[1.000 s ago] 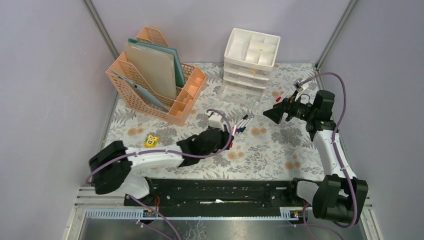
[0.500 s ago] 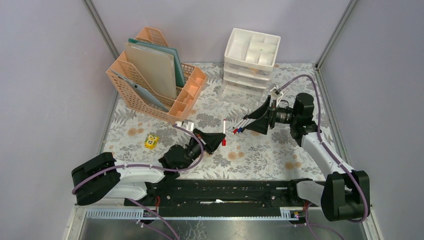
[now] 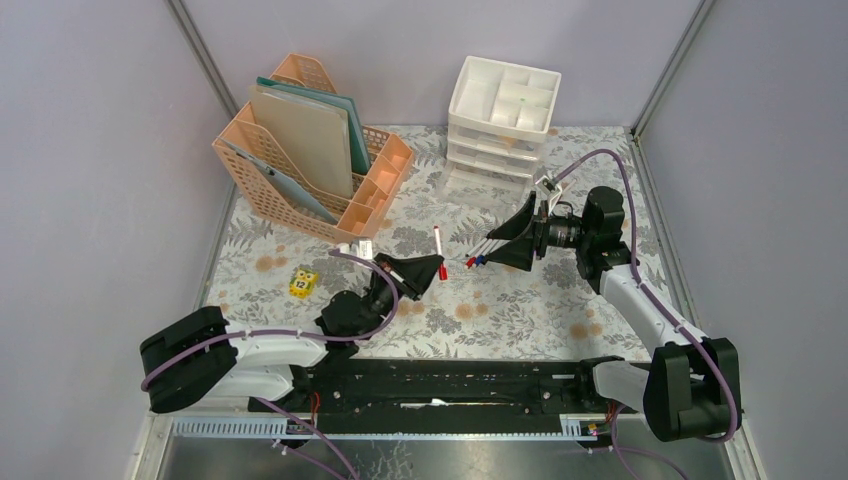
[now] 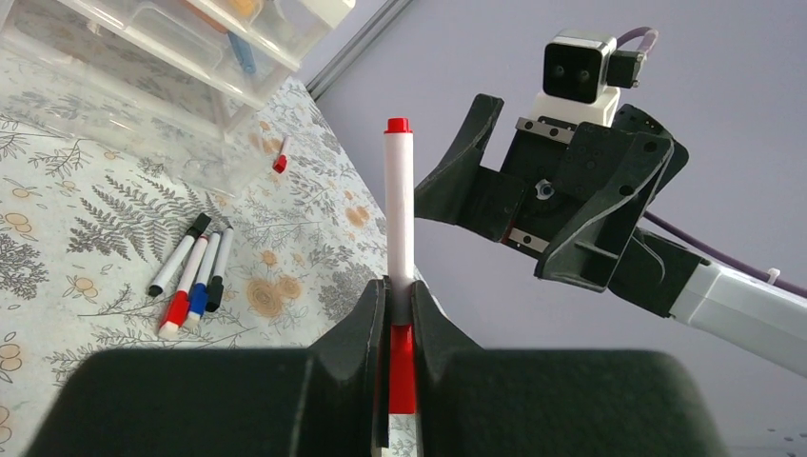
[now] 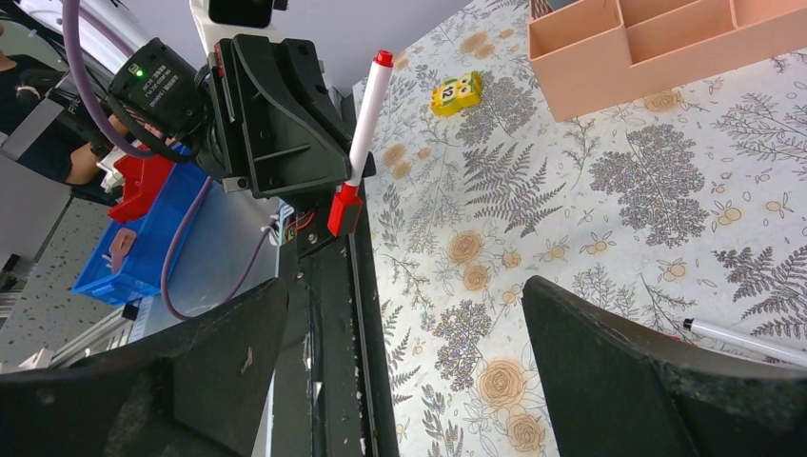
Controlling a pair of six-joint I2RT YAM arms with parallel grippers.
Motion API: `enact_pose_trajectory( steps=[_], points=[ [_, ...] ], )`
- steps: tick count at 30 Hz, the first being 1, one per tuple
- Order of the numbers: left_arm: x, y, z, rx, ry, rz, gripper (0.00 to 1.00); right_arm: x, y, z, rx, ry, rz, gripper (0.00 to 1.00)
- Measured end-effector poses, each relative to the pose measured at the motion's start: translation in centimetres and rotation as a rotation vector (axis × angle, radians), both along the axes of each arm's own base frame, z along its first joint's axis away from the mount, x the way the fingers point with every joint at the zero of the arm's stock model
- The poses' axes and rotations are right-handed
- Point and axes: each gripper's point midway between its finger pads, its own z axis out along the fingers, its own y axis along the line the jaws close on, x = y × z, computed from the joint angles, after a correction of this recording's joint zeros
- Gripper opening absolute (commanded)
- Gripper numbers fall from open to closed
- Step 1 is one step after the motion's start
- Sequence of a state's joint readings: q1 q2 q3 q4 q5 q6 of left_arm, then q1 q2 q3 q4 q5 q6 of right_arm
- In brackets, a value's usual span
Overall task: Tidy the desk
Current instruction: Pick up the stationery from the center of the board.
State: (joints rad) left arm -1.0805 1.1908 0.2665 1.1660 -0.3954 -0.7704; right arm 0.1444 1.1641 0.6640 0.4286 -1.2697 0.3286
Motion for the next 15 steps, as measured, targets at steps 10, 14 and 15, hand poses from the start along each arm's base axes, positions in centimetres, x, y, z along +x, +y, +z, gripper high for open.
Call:
enact_pose_trajectory(
  steps=[10, 14, 15],
  points=[
    [0.8, -1.5, 1.3, 0.011, -0.035, 0.001, 0.00, -0.6, 0.0, 0.2, -0.021, -0.020, 0.044, 1.00],
    [0.9, -2.1, 1.4, 0.008, -0.048, -0.008, 0.00, -0.9, -0.2, 0.5, -0.030, -0.046, 0.056, 1.00],
    [0.9, -2.2, 1.4, 0.010, -0.051, -0.010, 0.00, -1.0, -0.2, 0.5, -0.030, -0.049, 0.061, 1.00]
  ],
)
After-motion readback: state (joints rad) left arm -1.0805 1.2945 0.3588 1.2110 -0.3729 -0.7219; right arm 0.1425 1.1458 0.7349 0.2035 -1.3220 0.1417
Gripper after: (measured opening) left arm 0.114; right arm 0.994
